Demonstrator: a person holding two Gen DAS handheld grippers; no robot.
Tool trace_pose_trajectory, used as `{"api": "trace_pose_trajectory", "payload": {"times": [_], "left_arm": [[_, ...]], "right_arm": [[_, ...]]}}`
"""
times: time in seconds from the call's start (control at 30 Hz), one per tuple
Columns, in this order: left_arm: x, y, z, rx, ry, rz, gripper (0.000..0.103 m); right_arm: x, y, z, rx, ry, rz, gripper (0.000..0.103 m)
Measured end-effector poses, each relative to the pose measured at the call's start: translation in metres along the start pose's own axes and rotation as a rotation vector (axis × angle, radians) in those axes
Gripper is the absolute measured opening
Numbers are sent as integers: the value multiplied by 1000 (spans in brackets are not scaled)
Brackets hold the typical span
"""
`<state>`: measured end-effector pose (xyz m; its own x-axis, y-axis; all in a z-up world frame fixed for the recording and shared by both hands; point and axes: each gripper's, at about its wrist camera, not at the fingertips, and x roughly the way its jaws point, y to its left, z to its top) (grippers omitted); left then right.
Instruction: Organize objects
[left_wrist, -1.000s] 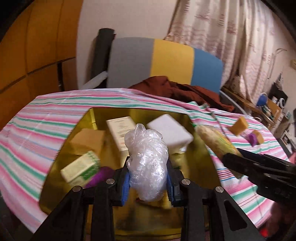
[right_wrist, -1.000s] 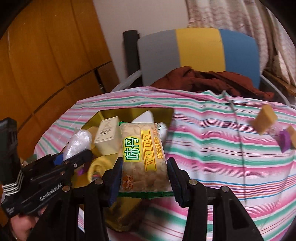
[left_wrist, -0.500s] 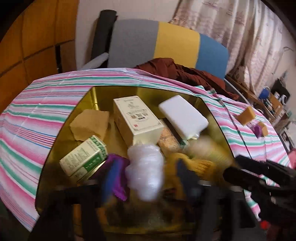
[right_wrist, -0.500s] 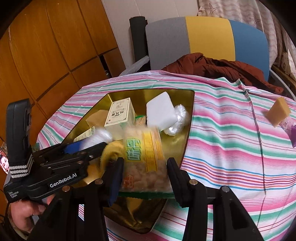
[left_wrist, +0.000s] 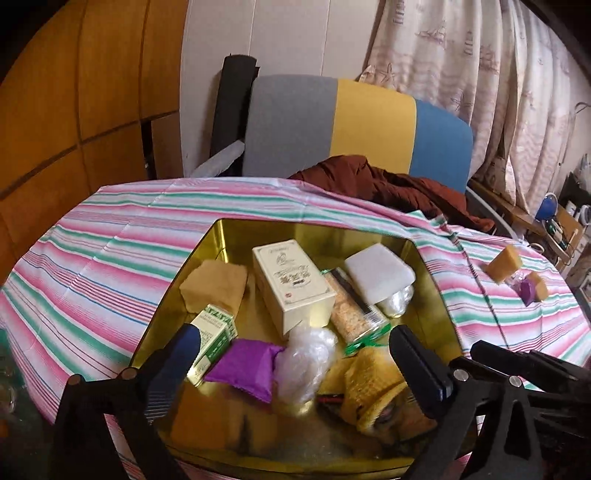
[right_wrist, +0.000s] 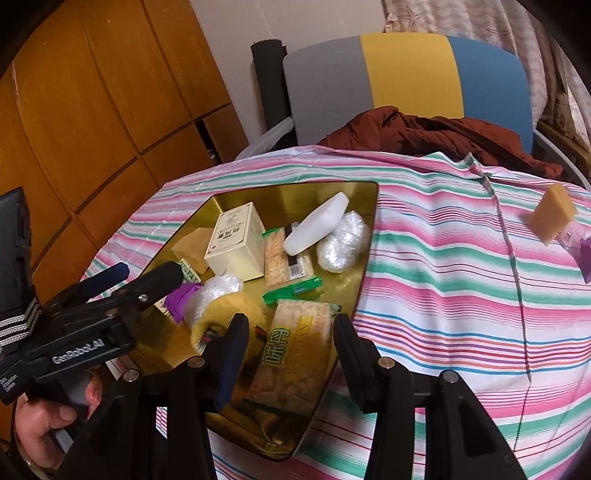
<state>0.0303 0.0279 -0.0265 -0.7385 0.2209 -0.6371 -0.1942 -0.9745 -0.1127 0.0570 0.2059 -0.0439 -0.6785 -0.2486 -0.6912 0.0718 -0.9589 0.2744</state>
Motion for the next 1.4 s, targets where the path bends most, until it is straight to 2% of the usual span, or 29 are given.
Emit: {"api": "trace_pose_trajectory", "payload": {"times": [0.23, 0.43, 0.87, 1.17, 1.4], "left_arm": [[-4, -24, 10, 15, 2, -64, 103], [-4, -57, 19, 56, 11, -138, 103], [14, -153, 21, 213, 73, -283, 103], [31, -203, 14, 294, 132, -353, 103], [45, -226, 15, 318, 160, -368, 103]], "right_arm": [[-11, -29, 5, 70, -41, -53, 48], [-20, -73, 5, 155, -65, -123, 48], [-45, -195, -5, 283, -90, -365, 48], [-51, -278, 4, 242, -59, -528, 50], [-45, -331, 21, 248, -34, -591, 50]]}}
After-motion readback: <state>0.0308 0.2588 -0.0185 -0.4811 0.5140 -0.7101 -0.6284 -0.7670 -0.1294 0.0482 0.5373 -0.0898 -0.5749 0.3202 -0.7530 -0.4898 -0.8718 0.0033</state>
